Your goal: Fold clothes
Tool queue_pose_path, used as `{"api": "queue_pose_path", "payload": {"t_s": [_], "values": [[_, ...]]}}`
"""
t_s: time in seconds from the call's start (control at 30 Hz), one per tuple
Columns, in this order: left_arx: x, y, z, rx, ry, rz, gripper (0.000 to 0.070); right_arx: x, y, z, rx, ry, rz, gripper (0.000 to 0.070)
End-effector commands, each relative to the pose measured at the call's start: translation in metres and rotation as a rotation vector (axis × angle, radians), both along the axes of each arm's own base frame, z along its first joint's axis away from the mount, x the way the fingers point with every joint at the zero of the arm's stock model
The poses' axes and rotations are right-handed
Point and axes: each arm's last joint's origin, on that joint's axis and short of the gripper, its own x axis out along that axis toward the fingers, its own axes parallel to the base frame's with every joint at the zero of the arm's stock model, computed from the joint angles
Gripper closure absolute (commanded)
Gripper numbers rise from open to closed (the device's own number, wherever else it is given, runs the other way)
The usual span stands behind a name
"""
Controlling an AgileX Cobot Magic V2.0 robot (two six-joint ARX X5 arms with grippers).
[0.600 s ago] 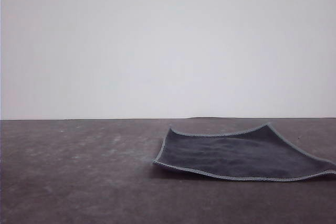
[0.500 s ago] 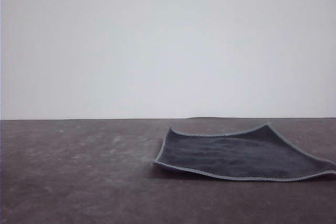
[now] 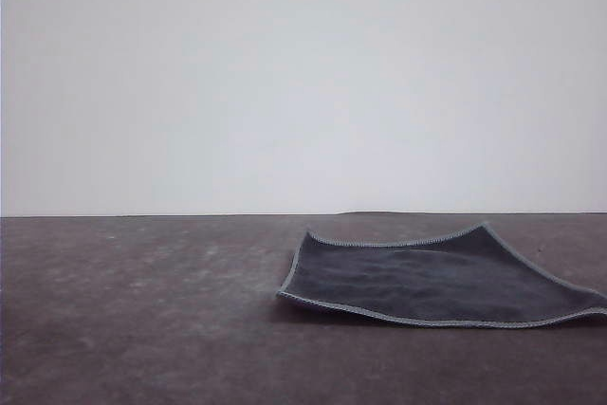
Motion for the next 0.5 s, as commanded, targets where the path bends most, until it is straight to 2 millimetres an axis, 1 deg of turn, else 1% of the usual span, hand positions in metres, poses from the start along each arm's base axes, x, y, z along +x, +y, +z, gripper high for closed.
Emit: {"api": "queue_pose_path", "payload": {"t_s": [0.0,0.13,0.37,0.47], "values": [[0.0007,0.0,-0.0071,0.006,0.029,-0.001,0.0683,0.0006,-0.0001,0.001,0.017,-0.024,0.0,0.0688],[0.0008,0.0,-0.0067,-0.006,0.025,0.001,0.0683,0.0008,0.0003,0.0029,0.052,-0.044,0.009,0.0688],[0.0014,-0.0006,-0.0041,-0.119,-0.006,0.006,0.0683,0.0007,0.0004,0.0029,0.117,-0.041,0.007,0.0688],[0.0008,-0.0009,-0.0008,-0.145,-0.011,0.0,0.0682,0.0001,0.0004,0.0066,0.191,-0.051,-0.001,0.069]]}}
